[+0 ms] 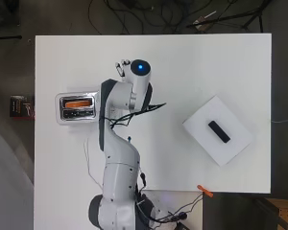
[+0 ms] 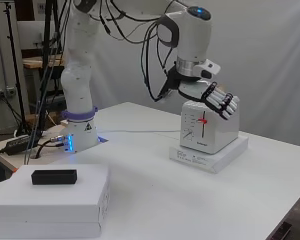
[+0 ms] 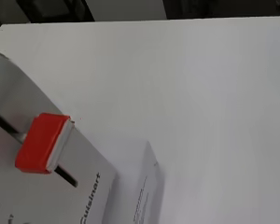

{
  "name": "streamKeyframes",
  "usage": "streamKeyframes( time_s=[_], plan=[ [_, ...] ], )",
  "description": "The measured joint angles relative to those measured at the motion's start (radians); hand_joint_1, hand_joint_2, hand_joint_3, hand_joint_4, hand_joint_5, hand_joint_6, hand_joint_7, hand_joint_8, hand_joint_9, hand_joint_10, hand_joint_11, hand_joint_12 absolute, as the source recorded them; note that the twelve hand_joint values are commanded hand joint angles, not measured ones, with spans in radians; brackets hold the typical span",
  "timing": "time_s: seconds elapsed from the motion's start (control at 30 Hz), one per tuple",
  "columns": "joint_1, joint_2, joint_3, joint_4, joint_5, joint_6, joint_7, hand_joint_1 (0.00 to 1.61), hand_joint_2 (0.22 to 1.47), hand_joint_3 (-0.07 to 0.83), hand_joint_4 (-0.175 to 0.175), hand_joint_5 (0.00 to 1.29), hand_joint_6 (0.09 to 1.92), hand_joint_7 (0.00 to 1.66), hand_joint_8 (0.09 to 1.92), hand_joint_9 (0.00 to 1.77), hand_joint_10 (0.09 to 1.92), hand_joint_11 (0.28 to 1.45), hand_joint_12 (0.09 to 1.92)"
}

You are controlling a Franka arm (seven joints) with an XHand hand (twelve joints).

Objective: Teleoperate dual arm-hand system to toast a bread

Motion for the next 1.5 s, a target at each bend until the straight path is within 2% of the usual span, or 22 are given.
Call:
streamKeyframes(
  time_s=[0.13,0.3,0.4,0.57,0.63,0.67,0.7,0.73,0.77,0.8,0.83,0.87,0.93,1.1,1.13,1.2,1.3,1.5],
  plan=[
    [-0.075,0.042,0.048,-0.001,0.047,0.025,-0.113,0.01,1.08,0.001,-0.061,0.25,0.09,0.3,0.09,0.36,0.09,0.41,0.09],
    [-0.133,0.071,0.089,-0.013,0.138,0.026,-0.182,0.01,1.05,-0.002,-0.08,0.25,0.09,0.43,0.09,0.55,0.09,0.48,0.09],
    [-0.151,0.082,0.108,-0.029,0.121,0.022,-0.215,0.01,1.03,-0.006,-0.082,0.26,0.09,0.49,0.09,0.66,0.09,0.52,0.09],
    [-0.165,0.054,0.128,-0.091,0.105,0.041,-0.247,0.06,1.0,-0.012,-0.067,0.27,0.09,0.5,0.09,0.71,0.09,0.56,0.09],
    [-0.159,0.03,0.124,-0.101,0.091,0.046,-0.267,0.08,1.0,-0.005,-0.071,0.28,0.09,0.55,0.09,0.8,0.09,0.62,0.09],
    [-0.142,0.007,0.109,-0.103,0.066,0.048,-0.264,0.09,1.01,-0.002,-0.077,0.28,0.09,0.62,0.09,0.92,0.09,0.69,0.09],
    [-0.114,-0.026,0.084,-0.106,0.031,0.051,-0.246,0.11,1.02,-0.007,-0.088,0.28,0.09,0.77,0.09,1.04,0.2,0.72,0.37],
    [-0.064,-0.076,0.039,-0.11,-0.014,0.054,-0.216,0.13,1.04,-0.007,-0.099,0.29,0.09,0.86,0.42,1.1,0.72,0.76,0.89],
    [0.005,-0.136,-0.023,-0.114,-0.061,0.058,-0.181,0.15,1.05,-0.005,-0.107,0.29,0.09,0.88,0.97,1.15,1.23,0.85,1.34],
    [0.097,-0.206,-0.101,-0.118,-0.109,0.061,-0.143,0.15,1.05,-0.002,-0.113,0.29,0.09,0.89,1.4,1.2,1.56,0.92,1.62],
    [0.203,-0.279,-0.187,-0.122,-0.156,0.063,-0.106,0.16,1.06,0.0,-0.118,0.29,0.09,0.9,1.66,1.24,1.74,0.98,1.78],
    [0.305,-0.345,-0.269,-0.125,-0.198,0.065,-0.074,0.16,1.07,0.002,-0.122,0.3,0.09,0.9,1.8,1.26,1.84,1.01,1.85],
    [0.532,-0.486,-0.444,-0.129,-0.288,0.067,-0.009,0.16,1.08,0.004,-0.129,0.3,0.09,0.92,1.91,1.29,1.9,1.05,1.91],
    [1.014,-0.793,-0.848,-0.137,-0.49,0.072,0.134,0.16,1.12,0.008,-0.122,0.35,0.09,1.11,1.92,1.45,1.92,1.18,1.92],
    [1.068,-0.838,-0.904,-0.138,-0.525,0.073,0.157,0.16,1.13,0.006,-0.113,0.38,0.09,1.16,1.92,1.48,1.92,1.21,1.92],
    [1.133,-0.9,-0.981,-0.138,-0.571,0.073,0.192,0.18,1.15,0.003,-0.068,0.54,0.09,1.25,1.92,1.56,1.92,1.27,1.92],
    [1.154,-0.918,-1.009,-0.14,-0.59,0.077,0.232,0.2,1.17,0.002,-0.012,0.68,0.09,1.38,1.92,1.66,1.92,1.36,1.92],
    [1.194,-0.949,-1.031,-0.129,-0.606,0.093,0.276,0.2,1.19,0.002,0.026,0.76,0.09,1.46,1.92,1.73,1.92,1.42,1.89]
  ],
)
